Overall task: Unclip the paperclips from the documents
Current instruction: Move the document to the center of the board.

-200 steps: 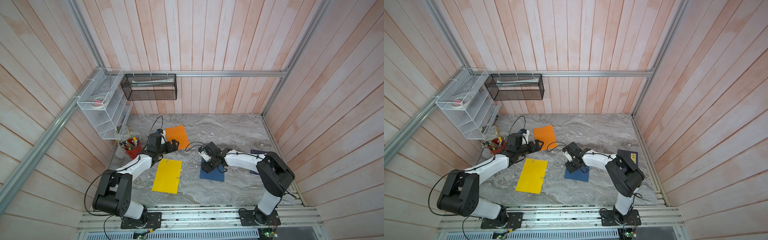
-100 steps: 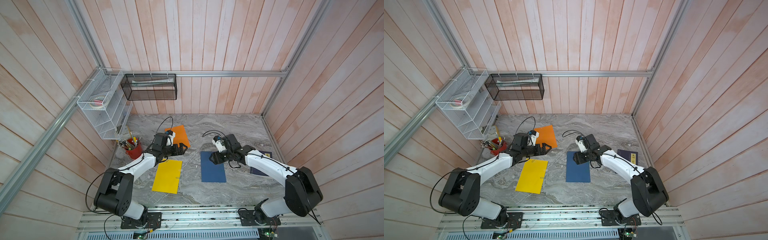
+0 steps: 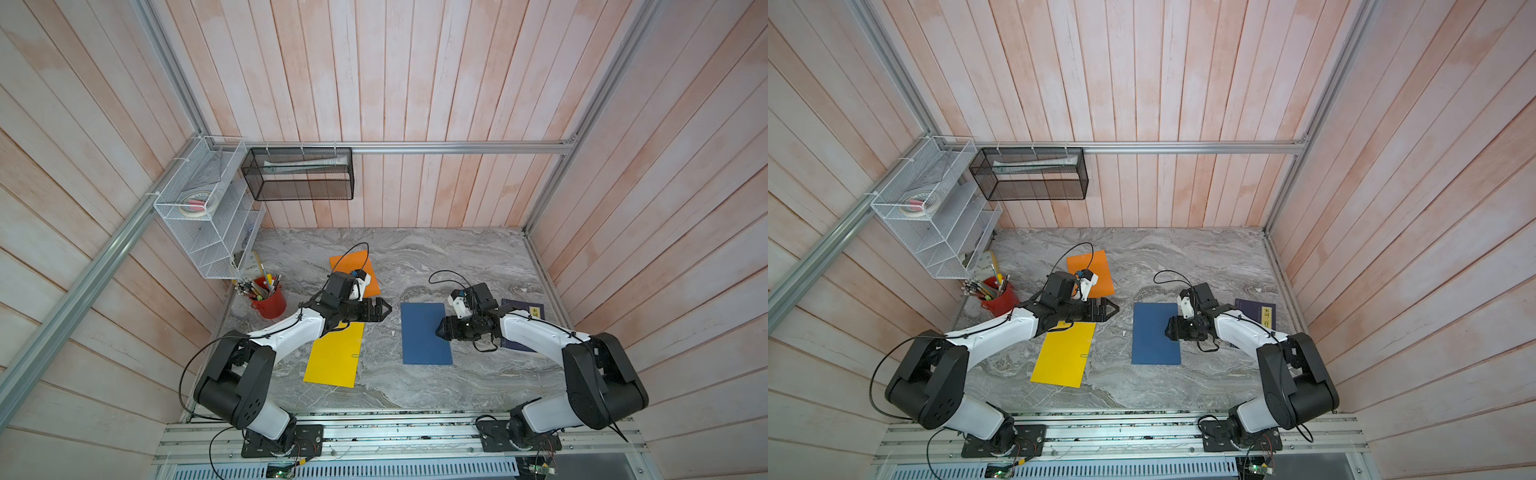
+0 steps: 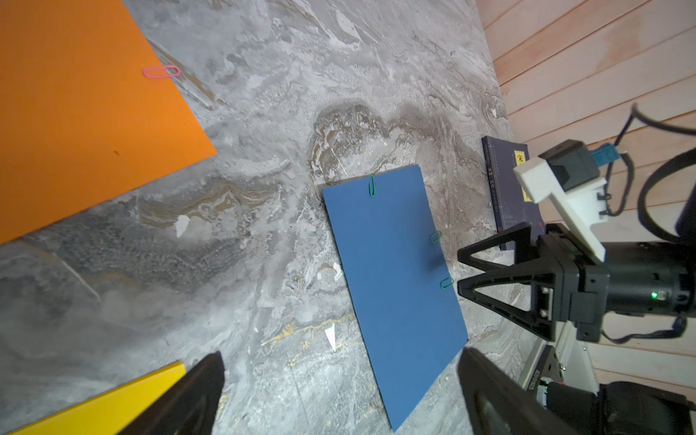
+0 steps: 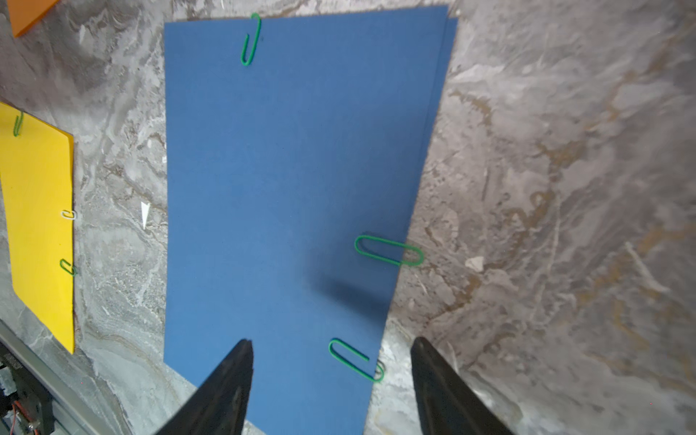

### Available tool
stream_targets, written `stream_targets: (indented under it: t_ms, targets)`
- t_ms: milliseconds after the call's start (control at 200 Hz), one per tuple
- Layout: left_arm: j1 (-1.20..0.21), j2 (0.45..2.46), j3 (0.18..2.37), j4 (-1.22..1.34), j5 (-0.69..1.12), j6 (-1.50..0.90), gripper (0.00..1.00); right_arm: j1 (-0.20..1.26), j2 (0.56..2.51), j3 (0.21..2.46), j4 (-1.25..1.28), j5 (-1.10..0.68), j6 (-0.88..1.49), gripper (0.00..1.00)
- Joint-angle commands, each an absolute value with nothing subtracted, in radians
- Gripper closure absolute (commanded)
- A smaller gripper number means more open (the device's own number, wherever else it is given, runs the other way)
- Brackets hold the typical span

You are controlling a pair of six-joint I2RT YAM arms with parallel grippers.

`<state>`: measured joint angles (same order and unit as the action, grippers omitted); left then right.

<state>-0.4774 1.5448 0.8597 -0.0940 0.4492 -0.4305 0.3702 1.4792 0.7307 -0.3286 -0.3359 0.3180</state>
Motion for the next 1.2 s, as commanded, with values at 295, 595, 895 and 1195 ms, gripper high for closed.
stream_targets:
  t_ms: [295,595,895,1195]
  targets:
    - [-0.506,1.59,0.902,-0.106,0.464,-0.45,0.0,0.419,1.598,0.737,-0.254,-0.383,0.308,0.32]
    - [-0.536,1.648,0.944,-0.162,0.431,-0.461,0.0,0.472,1.596,0.782,-0.254,-0.442,0.343,0.32]
    - [-0.55,1.716,0.995,-0.189,0.407,-0.495,0.02,0.353,1.569,0.881,-0.327,-0.428,0.324,0.33]
    - [-0.554,1.777,1.051,-0.219,0.411,-0.529,0.19,0.349,1.67,0.943,-0.336,-0.379,0.336,0.38]
